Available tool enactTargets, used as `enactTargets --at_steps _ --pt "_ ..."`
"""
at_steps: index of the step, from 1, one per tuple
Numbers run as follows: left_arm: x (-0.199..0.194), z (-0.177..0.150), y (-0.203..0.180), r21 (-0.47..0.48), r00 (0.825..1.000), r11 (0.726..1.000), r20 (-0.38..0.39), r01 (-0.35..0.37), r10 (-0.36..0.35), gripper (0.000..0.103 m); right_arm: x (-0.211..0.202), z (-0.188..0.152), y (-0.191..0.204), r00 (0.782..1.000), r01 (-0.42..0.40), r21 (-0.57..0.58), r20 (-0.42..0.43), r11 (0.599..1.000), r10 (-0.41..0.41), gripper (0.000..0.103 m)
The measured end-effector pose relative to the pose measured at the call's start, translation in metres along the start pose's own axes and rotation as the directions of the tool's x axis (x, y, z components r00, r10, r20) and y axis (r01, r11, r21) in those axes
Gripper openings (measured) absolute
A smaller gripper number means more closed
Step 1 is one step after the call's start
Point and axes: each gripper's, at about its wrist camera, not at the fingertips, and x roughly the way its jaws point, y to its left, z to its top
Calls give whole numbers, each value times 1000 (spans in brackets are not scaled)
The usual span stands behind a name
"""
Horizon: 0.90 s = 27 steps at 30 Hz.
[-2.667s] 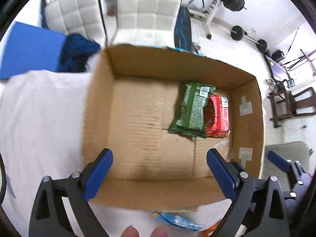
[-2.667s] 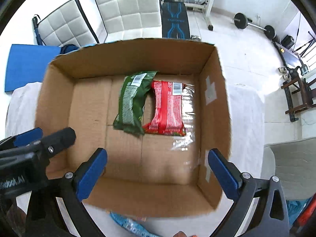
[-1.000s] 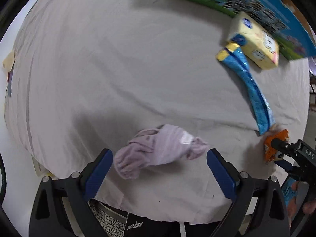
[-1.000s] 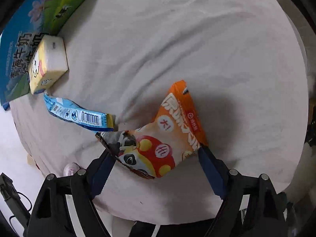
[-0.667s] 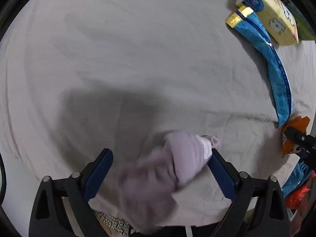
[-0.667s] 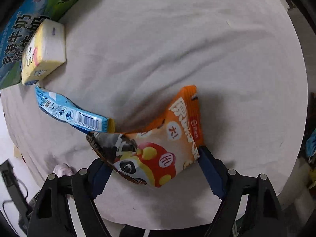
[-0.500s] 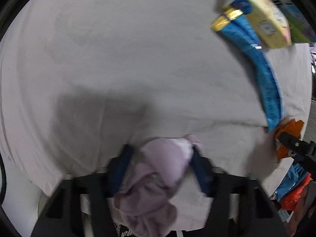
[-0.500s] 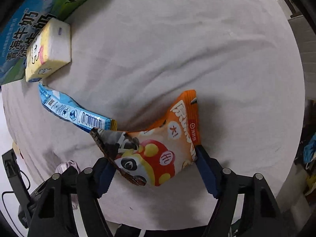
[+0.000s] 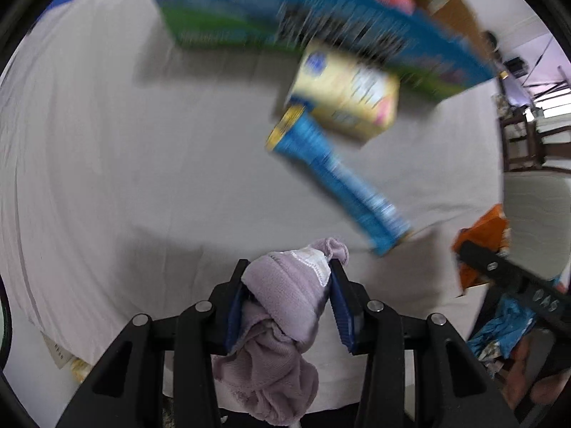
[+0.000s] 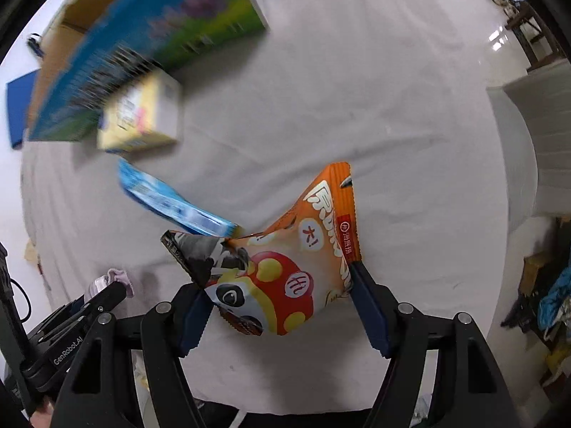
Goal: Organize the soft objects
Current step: 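Lower the cloth and panda bag into the box and release both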
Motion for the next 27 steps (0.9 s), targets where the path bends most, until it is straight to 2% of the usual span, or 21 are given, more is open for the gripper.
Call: enactTargets --at_steps 3,4,7,9,12,15,21,27 --pt "-33 15 -12 10 997 999 61 50 -51 40 -32 12 11 999 -32 -15 41 999 33 74" --pt "-45 29 -6 13 995 998 75 59 -60 40 -44 16 18 997 -44 -26 61 999 46 74" --pt "-83 60 9 21 985 993 127 118 -120 40 -73 33 26 992 -66 -50 107 997 71 74" --pt "-103 75 5 35 974 988 164 151 -154 40 -94 47 34 987 -80 -63 134 995 88 74" --pt "-124 115 10 38 965 985 197 170 -174 40 -119 77 47 979 -83 -82 178 993 97 74" --pt "-130 149 21 19 961 984 211 178 -178 40 -127 111 67 973 -67 -95 212 993 86 74" --pt "-117 221 38 -33 963 983 209 181 -171 40 -119 172 96 975 -22 -89 219 996 41 74" --pt "-96 286 52 -69 970 982 182 177 -162 40 -71 232 114 982 40 -58 185 998 -29 74"
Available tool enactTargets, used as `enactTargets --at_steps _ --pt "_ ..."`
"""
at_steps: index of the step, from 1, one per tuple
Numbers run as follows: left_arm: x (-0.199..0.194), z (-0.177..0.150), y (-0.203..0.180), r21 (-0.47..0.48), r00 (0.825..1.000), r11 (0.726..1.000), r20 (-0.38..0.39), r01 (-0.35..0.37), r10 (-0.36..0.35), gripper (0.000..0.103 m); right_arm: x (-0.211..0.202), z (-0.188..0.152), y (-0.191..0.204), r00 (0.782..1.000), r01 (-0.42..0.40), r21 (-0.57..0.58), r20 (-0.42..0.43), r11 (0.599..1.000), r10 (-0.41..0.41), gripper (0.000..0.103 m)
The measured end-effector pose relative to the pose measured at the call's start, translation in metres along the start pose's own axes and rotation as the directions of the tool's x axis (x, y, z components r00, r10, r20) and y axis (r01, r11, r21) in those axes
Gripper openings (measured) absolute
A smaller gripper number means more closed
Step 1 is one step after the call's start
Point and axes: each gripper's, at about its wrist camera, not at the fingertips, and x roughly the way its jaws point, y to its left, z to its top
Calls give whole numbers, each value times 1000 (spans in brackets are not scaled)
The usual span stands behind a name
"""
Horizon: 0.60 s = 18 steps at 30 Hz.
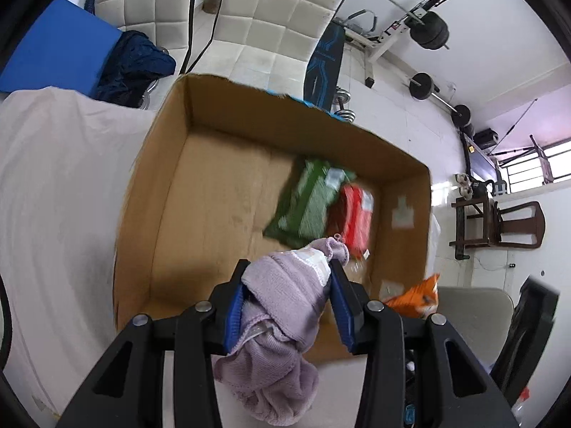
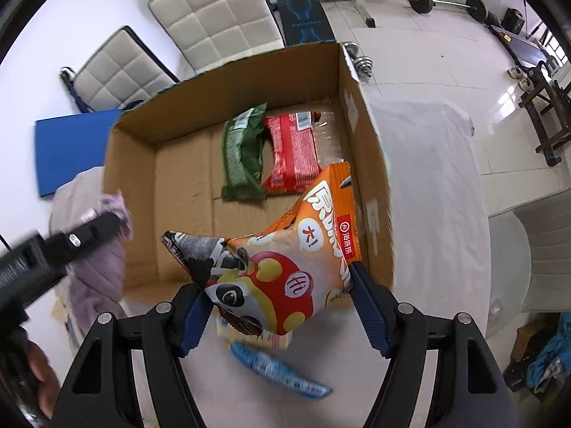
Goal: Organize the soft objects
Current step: 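Lower the cloth and panda bag into the box and release both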
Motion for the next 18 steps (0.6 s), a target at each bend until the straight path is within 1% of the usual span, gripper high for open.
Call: enactTargets --at_steps 3,8,15,18 --pt "19 22 2 18 999 999 -16 -30 30 40 27 16 4 999 39 -3 -25 999 -39 74" --pt "53 47 12 29 997 998 -50 -63 64 40 63 30 10 994 84 -7 -63 996 -84 74" --pt "93 66 22 35 993 996 -89 -81 84 40 100 24 12 986 128 -6 -106 992 -128 74" --pt "102 71 20 66 989 991 -88 -117 123 42 117 25 12 980 149 -1 -133 989 -147 75"
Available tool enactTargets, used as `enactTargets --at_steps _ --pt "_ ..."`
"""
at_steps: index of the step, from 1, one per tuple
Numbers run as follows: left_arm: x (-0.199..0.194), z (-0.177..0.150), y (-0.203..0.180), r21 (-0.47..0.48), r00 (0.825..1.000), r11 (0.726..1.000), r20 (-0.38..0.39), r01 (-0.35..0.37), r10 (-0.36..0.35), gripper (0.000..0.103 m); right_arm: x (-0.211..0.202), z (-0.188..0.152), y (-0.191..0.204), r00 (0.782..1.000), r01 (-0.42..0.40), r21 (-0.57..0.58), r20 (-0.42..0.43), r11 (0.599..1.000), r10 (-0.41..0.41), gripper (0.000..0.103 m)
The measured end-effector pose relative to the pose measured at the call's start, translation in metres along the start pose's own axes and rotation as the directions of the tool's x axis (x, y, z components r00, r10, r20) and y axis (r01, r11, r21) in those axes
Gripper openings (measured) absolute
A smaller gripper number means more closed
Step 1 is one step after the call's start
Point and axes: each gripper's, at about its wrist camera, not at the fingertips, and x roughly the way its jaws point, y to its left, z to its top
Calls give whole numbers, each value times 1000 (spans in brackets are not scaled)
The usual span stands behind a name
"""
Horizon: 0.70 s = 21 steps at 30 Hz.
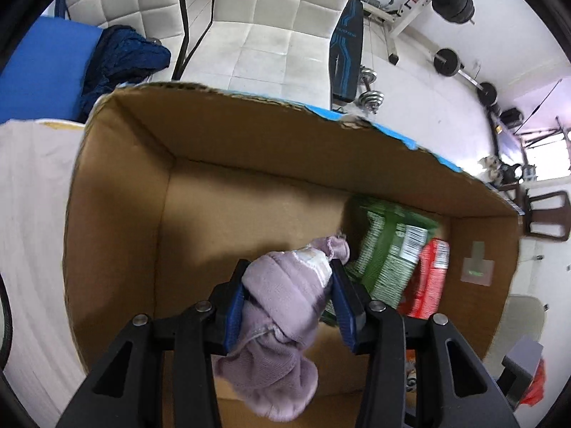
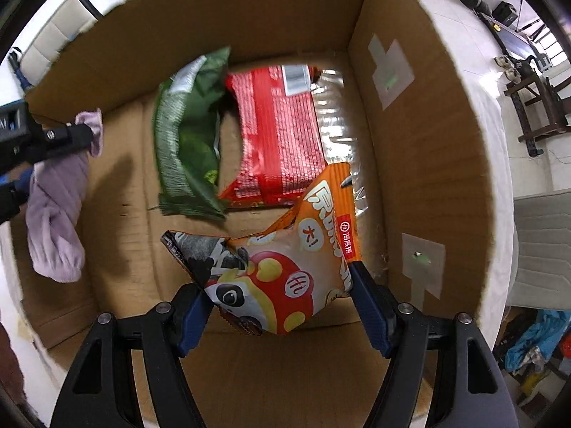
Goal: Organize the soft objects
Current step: 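Lower the cloth and panda bag into the box and release both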
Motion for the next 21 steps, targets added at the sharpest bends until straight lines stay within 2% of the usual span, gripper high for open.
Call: enactTargets --at_steps 4,7,12,16,18,20,21 --pt "7 4 0 14 999 1000 -33 -21 21 42 13 1 0 999 14 19 -40 1000 -13 78" --pt "6 3 3 11 999 1000 -50 -16 17 42 13 0 0 999 16 30 -33 999 -15 83" --pt "-14 -6 6 25 1000 1000 -30 -7 8 49 -4 -6 11 1000 0 11 1 1000 0 103" --pt "-46 -22 12 49 999 999 34 -13 12 64 -35 -18 25 996 35 -22 85 999 -33 103" --pt "-61 -32 15 53 998 999 63 -13 10 77 -53 -23 27 989 43 -30 141 999 -38 103" --pt "-75 -44 19 55 997 998 82 -3 -1 94 -74 -32 29 978 65 -38 201 997 -56 103" --pt "-83 -54 20 61 995 998 95 -4 -2 95 -84 -37 30 972 69 -47 229 997 -57 103"
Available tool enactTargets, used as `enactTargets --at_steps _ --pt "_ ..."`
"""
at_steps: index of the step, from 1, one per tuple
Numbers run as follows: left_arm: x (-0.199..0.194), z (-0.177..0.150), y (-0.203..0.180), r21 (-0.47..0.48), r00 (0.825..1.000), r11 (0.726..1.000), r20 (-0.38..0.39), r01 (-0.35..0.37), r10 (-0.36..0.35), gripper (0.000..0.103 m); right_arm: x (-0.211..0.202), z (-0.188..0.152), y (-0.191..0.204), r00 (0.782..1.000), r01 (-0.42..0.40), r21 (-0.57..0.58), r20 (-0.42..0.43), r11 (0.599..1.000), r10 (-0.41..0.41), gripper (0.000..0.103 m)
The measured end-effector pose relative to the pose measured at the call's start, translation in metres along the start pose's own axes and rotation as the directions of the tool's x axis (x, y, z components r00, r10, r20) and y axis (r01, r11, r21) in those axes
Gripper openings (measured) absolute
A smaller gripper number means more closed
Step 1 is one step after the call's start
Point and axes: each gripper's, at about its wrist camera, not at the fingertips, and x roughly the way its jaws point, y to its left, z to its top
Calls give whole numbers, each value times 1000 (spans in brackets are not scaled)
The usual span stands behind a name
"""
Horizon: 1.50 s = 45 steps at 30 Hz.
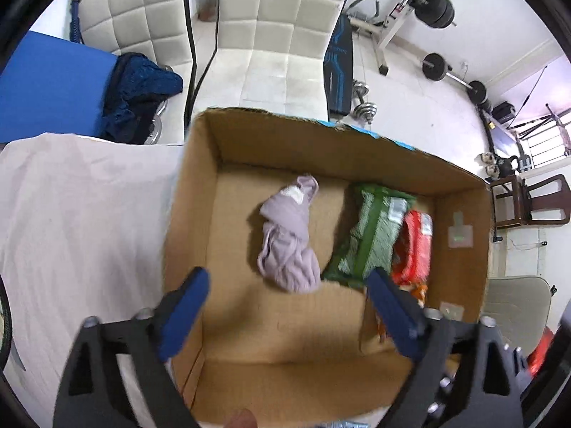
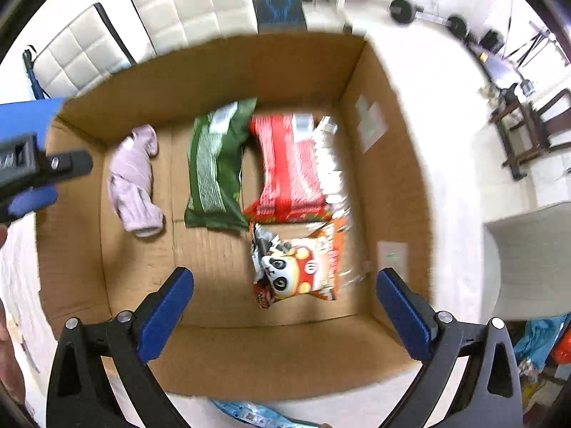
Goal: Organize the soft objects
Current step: 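Lower the cloth and panda bag into the box and release both, then grasp the blue stick bag with the left tool while the right tool grasps the yellow tissue pack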
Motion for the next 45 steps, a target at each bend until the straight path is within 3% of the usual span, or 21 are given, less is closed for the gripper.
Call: enactTargets --at_steps 3,7,15,19,23,27,31,33,35,37,39,42,45 --pt "-22 -22 -2 28 997 998 48 -57 56 100 -21 -6 -1 999 -2 -18 49 1000 3 103" --pt "-51 -51 -5 36 990 997 125 -70 65 100 -52 -21 -10 994 -14 -34 111 999 18 103" --pt "-108 -116 -24 54 958 990 266 -128 109 100 -110 -55 -25 976 -6 -68 218 998 20 103" --pt "-122 -133 -30 41 949 989 288 -144 127 100 -132 -68 -31 969 -7 -97 244 995 30 103" --pt "-123 -152 -39 20 946 986 286 -166 154 100 -141 -80 -44 967 -67 -104 237 992 90 103" --pt "-94 -179 -44 -2 967 986 196 -165 162 100 -134 -98 -62 953 -30 -137 296 990 69 103" --pt "-37 -208 -46 -47 990 990 42 -129 131 100 -97 -118 -86 974 -80 -124 203 989 104 103" --pt "0 -225 -47 -89 993 990 -59 -111 106 100 -78 -130 -100 986 -47 -112 154 993 64 103" --pt "31 -239 -47 -126 985 986 -146 -108 89 100 -62 -140 -114 993 -14 -84 113 996 24 103" --pt "71 -255 -49 -180 965 978 -257 -105 56 100 -47 -150 -128 998 -3 -71 67 997 8 102" --pt "99 -263 -53 -193 947 974 -318 -117 51 100 -35 -157 -138 999 -18 -65 33 998 21 99" --pt "131 -272 -63 -189 928 972 -368 -136 58 99 -20 -166 -148 996 -88 -66 -23 994 87 99" --pt "136 -271 -76 -168 937 976 -343 -137 72 91 -15 -167 -151 990 -134 -70 -56 988 131 99"
